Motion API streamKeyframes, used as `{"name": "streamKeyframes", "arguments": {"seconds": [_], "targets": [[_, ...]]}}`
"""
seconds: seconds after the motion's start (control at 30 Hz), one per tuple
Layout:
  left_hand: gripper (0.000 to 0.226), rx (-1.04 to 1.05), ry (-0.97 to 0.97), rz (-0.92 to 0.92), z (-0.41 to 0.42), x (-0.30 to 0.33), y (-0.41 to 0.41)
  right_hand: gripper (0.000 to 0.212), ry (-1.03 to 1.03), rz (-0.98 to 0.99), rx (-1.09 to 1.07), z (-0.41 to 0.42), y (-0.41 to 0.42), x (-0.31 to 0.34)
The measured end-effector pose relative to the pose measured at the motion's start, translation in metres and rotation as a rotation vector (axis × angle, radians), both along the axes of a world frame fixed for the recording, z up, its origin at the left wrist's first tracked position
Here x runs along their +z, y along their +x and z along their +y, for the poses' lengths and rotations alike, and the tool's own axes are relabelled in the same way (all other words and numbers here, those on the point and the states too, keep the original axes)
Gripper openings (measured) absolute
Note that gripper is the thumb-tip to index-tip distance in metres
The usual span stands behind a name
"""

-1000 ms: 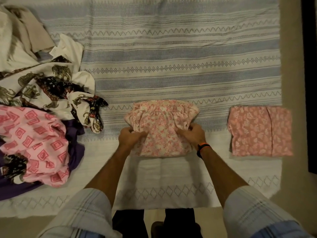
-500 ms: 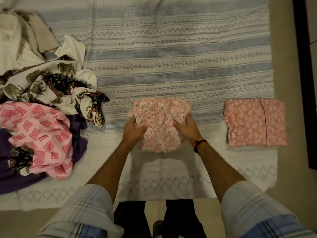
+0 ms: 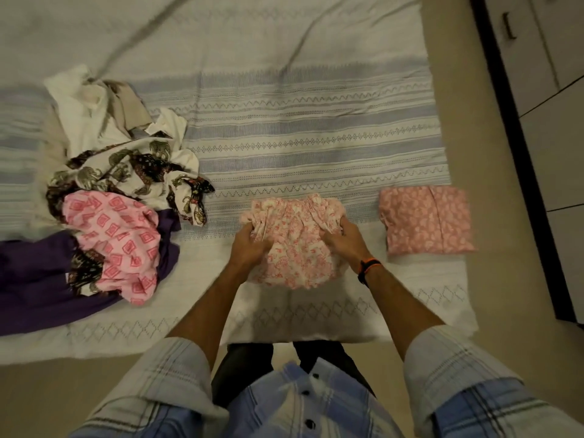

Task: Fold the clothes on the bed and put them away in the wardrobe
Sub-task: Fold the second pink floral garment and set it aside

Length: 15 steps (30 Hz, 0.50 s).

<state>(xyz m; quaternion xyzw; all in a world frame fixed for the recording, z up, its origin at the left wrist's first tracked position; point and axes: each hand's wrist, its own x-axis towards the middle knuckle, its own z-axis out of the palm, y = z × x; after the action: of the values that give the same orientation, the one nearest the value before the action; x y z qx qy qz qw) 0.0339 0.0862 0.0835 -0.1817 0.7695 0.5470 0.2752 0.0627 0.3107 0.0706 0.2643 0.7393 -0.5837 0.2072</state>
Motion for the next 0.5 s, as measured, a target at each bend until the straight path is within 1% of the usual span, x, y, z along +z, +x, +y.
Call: {"name": "streamKeyframes", "arguments": {"seconds": [0.2,0.33,0.37,0.47,0.5], "targets": [[0.042,-0.007,0.008,0.002,0.007,0.038,0.026,0.059,-0.006,0.016,-0.006,0.007,0.031,0.036],[0.057,-0.042,0.027,0.002,0.004,0.044,0.034,0.044,-0.005,0.039,-0.033,0.008,0.045,0.043],[0.058,-0.059,0.033,-0.003,0.003,0.045,0.034,0.041,0.002,0.042,-0.053,0.008,0.049,0.047],[0.049,-0.096,0.046,-0.006,0.004,0.05,0.035,0.038,0.01,0.047,-0.098,0.009,0.057,0.048],[0.049,-0.107,0.048,0.0,0.005,0.053,0.036,0.037,0.008,0.044,-0.118,0.009,0.059,0.052]]}}
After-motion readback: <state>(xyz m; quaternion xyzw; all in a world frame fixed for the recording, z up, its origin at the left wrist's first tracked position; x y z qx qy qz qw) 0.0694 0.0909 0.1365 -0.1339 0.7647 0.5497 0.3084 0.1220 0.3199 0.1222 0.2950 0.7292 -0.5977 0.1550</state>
